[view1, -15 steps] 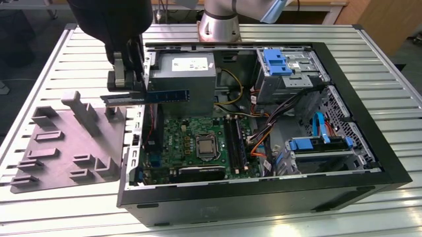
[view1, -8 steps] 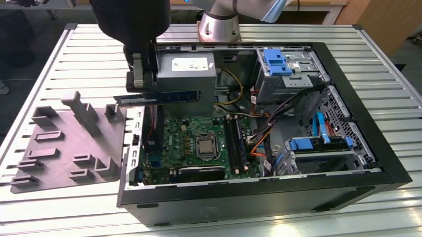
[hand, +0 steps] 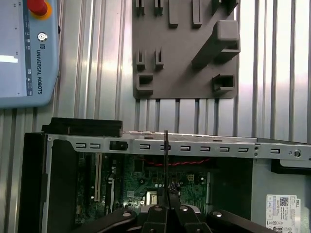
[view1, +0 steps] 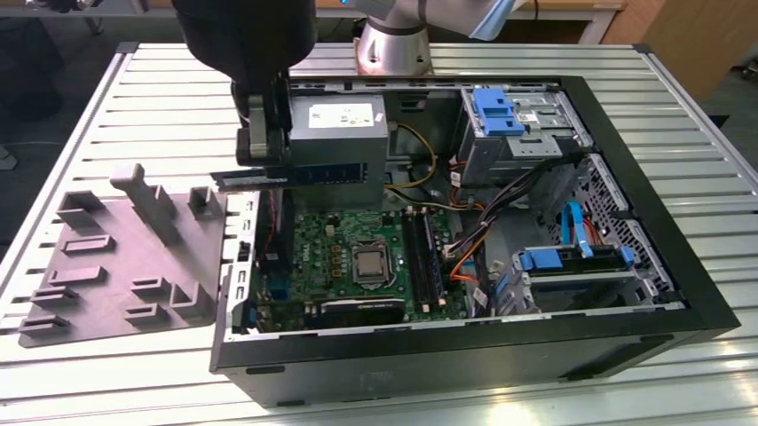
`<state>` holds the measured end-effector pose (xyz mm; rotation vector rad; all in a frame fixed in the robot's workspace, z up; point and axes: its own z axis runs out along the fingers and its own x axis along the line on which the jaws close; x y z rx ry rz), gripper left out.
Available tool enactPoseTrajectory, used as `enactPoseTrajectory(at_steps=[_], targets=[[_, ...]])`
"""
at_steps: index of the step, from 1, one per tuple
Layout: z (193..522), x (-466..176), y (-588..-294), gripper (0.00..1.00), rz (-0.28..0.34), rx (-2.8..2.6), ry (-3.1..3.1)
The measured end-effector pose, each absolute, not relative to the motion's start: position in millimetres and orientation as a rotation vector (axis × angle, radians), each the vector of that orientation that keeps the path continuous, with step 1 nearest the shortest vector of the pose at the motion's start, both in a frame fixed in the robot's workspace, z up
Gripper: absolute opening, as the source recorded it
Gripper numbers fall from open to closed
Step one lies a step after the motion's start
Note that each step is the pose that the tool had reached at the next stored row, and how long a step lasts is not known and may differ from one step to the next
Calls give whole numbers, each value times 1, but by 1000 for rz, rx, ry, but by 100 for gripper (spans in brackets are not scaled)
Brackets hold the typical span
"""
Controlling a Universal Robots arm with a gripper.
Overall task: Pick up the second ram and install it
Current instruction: 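Pick up the second ram and move it above second insertion slot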
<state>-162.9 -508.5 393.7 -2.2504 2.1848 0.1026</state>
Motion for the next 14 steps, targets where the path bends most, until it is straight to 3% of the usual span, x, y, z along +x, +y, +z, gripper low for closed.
enactPoseTrajectory(at_steps=[14], targets=[[394, -158, -509, 12, 103, -2250, 2185]])
